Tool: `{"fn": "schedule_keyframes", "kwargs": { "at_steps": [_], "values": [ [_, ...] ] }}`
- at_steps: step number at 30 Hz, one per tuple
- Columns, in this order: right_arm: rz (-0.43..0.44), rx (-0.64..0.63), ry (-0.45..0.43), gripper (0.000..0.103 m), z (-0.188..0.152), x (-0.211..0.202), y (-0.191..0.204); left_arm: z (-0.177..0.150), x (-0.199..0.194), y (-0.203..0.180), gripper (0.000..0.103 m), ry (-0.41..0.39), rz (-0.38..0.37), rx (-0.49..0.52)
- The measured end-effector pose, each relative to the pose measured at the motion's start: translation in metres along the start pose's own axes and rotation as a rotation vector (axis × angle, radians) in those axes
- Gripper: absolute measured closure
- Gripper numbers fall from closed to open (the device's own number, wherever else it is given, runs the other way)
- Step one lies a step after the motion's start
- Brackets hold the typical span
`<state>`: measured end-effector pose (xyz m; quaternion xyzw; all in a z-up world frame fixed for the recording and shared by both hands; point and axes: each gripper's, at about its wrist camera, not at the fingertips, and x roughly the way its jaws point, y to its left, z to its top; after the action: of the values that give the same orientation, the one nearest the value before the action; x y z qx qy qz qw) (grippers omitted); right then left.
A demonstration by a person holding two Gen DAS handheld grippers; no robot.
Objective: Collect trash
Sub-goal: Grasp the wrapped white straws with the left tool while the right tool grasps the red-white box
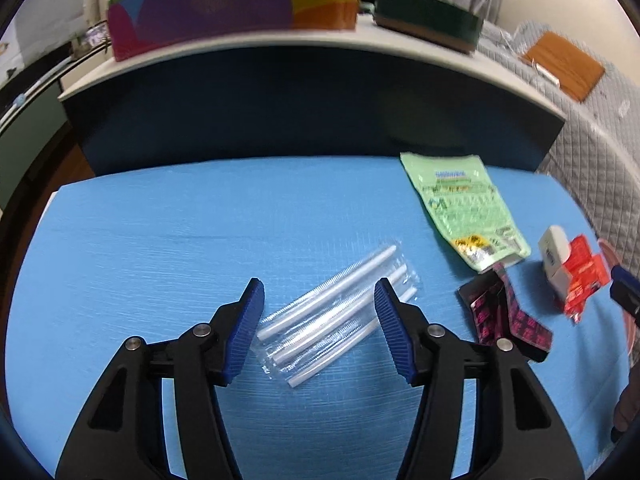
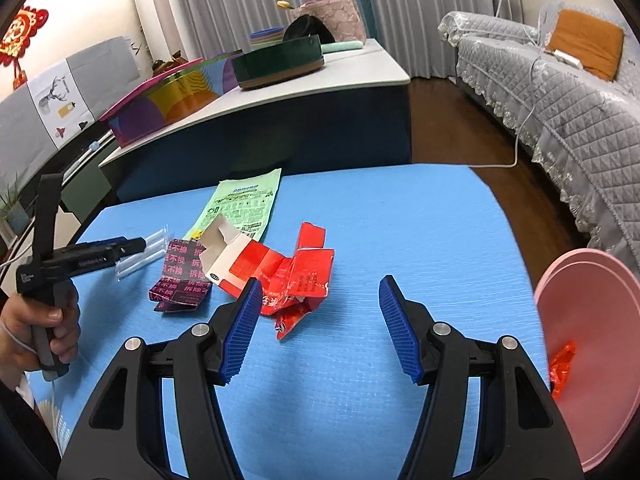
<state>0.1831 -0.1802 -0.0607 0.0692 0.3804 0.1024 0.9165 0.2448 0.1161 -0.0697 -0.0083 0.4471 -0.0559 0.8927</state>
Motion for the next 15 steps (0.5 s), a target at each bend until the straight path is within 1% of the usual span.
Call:
{"fn": "schedule_keyframes", "kwargs": {
  "at_steps": [1, 3, 5, 7, 8, 10, 12, 13, 15],
  "values": [
    [0.002, 0.001, 0.002, 0.042, 0.001, 0.002, 0.000, -0.001, 0.004, -0.001, 0.046, 0.018, 0.000, 0.005],
    [0.006, 0.000, 0.006, 0.042, 0.002, 0.006, 0.001, -0.003, 0.005, -0.002, 0.047, 0.027, -0.002, 0.010],
    [0.005, 0.000, 0.007, 0.042, 0.002, 0.009, 0.002, -0.003, 0.003, -0.005, 0.048, 0.046, -0.030, 0.013],
    [0.003, 0.005, 0.009, 0.042, 0.003, 0.011, 0.001, -0.005, 0.000, -0.009, 0.054, 0.059, -0.064, 0.017],
    [0.001, 0.009, 0.010, 0.042, 0.003, 0.013, 0.001, -0.007, -0.001, -0.014, 0.058, 0.065, -0.071, 0.039],
    [-0.007, 0.013, 0.010, 0.042, 0.004, 0.014, -0.001, -0.010, -0.002, -0.022, 0.064, 0.071, -0.064, 0.082],
    [-0.014, 0.017, 0.012, 0.043, 0.005, 0.015, -0.002, -0.014, -0.004, -0.029, 0.075, 0.074, -0.063, 0.116],
    [-0.014, 0.021, 0.014, 0.046, 0.005, 0.016, -0.003, -0.017, -0.007, -0.028, 0.077, 0.075, -0.066, 0.125],
    [-0.009, 0.028, 0.020, 0.055, 0.004, 0.017, -0.005, -0.018, -0.009, -0.028, 0.086, 0.078, -0.070, 0.129]
  ]
}}
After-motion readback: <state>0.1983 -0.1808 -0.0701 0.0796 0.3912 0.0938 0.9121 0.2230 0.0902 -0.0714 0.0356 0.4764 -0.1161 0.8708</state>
